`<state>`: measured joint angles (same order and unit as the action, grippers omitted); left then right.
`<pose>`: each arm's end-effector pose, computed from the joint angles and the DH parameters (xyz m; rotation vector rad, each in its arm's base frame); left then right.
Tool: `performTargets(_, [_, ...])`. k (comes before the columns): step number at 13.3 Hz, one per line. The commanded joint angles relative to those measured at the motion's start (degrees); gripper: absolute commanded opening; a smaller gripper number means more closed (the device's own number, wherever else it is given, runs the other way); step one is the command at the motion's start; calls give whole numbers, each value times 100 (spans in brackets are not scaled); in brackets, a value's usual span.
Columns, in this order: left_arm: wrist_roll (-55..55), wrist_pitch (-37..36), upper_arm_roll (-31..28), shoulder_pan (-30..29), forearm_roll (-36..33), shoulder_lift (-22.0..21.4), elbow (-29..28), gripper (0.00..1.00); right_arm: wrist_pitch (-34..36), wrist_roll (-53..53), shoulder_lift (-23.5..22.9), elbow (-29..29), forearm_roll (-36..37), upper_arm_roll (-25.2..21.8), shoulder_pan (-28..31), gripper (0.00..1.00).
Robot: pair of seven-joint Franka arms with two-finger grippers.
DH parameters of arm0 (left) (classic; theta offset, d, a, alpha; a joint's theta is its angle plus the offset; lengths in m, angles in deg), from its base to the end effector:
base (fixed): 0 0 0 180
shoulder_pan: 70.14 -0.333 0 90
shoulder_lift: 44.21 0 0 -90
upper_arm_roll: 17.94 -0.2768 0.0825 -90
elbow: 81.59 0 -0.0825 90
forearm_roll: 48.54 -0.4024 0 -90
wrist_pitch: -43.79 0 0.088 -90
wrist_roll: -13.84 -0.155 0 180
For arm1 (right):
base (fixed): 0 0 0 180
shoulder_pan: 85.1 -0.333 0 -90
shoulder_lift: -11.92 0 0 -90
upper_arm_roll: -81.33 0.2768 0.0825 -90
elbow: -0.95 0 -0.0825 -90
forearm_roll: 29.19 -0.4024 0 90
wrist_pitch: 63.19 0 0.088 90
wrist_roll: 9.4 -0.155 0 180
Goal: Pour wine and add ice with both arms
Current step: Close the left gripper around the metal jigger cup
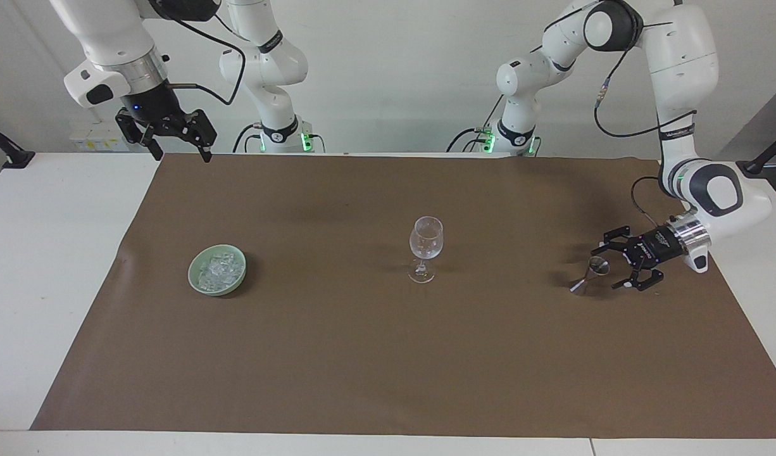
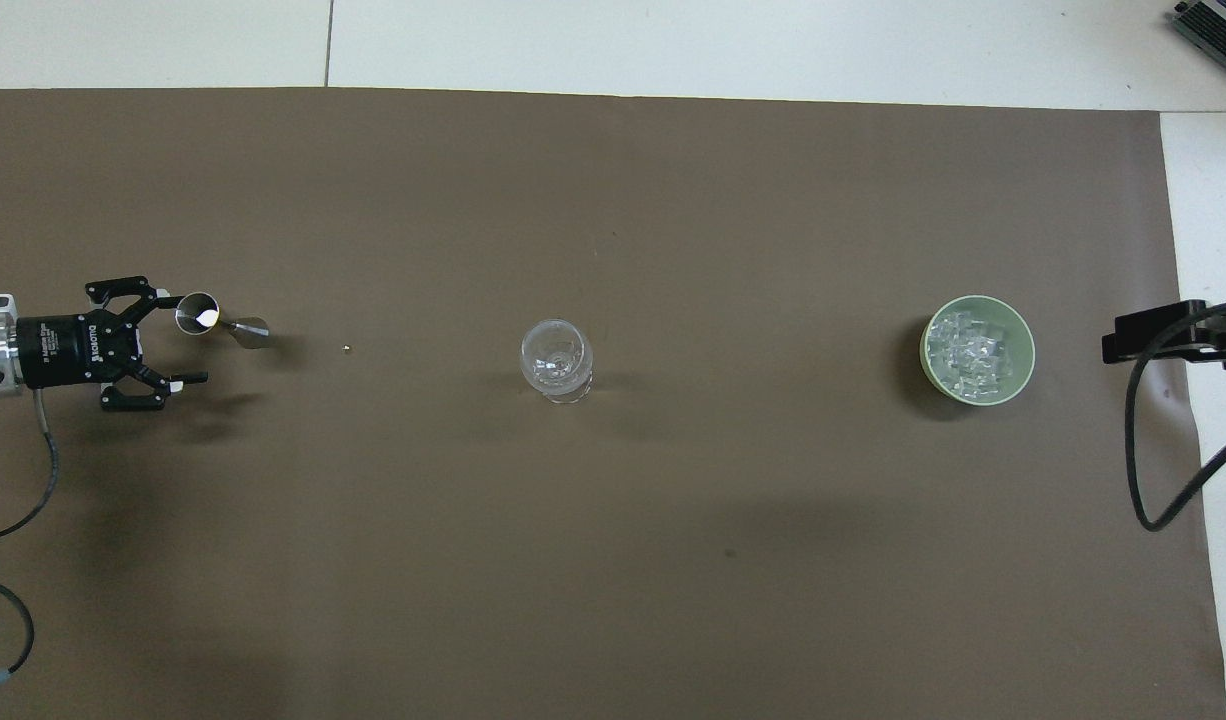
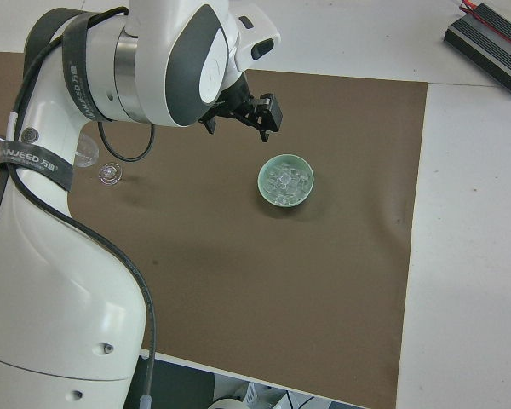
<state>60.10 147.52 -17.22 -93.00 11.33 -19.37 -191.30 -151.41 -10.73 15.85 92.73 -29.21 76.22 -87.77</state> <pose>0.5771 0.1137 0.1945 1.4129 1.7099 -0.8096 0.5509 -0.0247 0.5578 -3.1335 0.1028 -0.0098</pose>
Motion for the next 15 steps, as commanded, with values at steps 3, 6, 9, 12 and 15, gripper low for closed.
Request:
performTargets(3, [-943,296,-1,-7,859,-84,-815,100,-28,-87,108,129,-103,10,13,100])
performTargets(6, [-952,270,7,-60,1070,-111,-921,100,-28,-87,108,129,-103,10,13,100])
performTargets(9, [-952,244,7,-69,1237,-128,-973,100,-28,-87,108,129,-103,10,13,100])
performTargets(12, [-952,305,7,18,1474,-128,-982,100,-28,-87,108,129,-103,10,13,100])
performTargets(15, [-961,305,7,28,1545,-128,-1026,100,-28,-87,108,129,-103,10,13,100])
